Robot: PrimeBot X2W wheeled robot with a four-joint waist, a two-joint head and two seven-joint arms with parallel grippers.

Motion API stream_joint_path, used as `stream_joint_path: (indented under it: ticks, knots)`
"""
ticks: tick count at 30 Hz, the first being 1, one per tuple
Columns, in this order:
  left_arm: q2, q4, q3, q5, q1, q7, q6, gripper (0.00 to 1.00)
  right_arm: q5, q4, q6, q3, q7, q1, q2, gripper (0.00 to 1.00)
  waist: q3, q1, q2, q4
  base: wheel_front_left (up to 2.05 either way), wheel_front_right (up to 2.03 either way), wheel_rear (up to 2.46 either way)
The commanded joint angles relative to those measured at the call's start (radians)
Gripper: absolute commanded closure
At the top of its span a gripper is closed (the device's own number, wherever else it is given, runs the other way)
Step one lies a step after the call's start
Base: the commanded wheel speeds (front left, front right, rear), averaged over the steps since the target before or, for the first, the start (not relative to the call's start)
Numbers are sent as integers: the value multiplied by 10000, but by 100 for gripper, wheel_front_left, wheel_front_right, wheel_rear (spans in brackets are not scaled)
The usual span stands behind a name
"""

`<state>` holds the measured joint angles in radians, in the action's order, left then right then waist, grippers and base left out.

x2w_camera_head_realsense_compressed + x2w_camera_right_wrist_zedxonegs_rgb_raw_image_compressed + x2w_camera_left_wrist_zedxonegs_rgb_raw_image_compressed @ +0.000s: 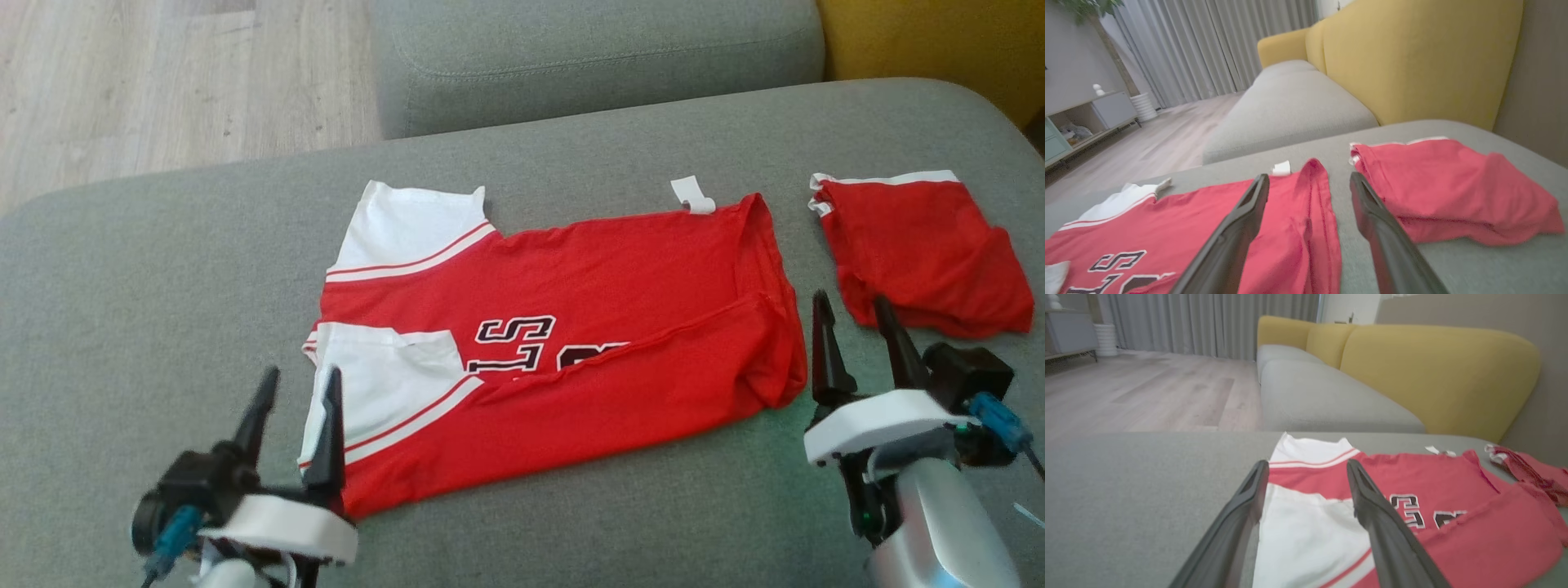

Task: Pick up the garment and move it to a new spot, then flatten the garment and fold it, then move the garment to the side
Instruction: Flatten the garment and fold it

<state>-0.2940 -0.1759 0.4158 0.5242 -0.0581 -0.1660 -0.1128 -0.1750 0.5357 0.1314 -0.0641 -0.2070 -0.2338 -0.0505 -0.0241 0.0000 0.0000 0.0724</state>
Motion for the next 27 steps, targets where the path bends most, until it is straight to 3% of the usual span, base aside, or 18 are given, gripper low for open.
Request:
stream_joint_path:
  ticks: [1,8,13,17,18,22,27]
  knots:
    - [-35,406,-534,-92,-643,-383,-51,0,87,-649,-7,381,-175,-5,2,0,-25,0,0,-4,0,0,0]
    - [702,1199,-1537,-369,-1128,-949,331,0,-80,-2249,-7,702,-391,570,2,0,-375,0,0,68,0,0,0]
    - [468,380,-1464,-894,-2377,-871,998,0,-92,-2761,-7,820,-370,354,2,0,-996,0,0,283,0,0,0]
    - [-158,-870,-1108,-1135,-4395,349,1712,0,-64,-3158,-7,871,-259,-118,2,0,-1758,0,0,497,0,0,0]
    - [-158,-870,-1108,-1135,-4395,349,1712,0,-64,-3158,-7,871,-259,-118,2,0,-1758,0,0,497,0,0,0]
    - [-837,-2378,-688,-973,-6528,2077,2260,0,-91,-3493,-7,1081,-163,-691,3,0,-2583,0,0,843,0,0,0]
    - [-1526,-3878,213,-335,-8438,3983,2424,0,-276,-3708,-7,1330,-192,-1342,3,0,-3464,0,0,1318,0,0,0]
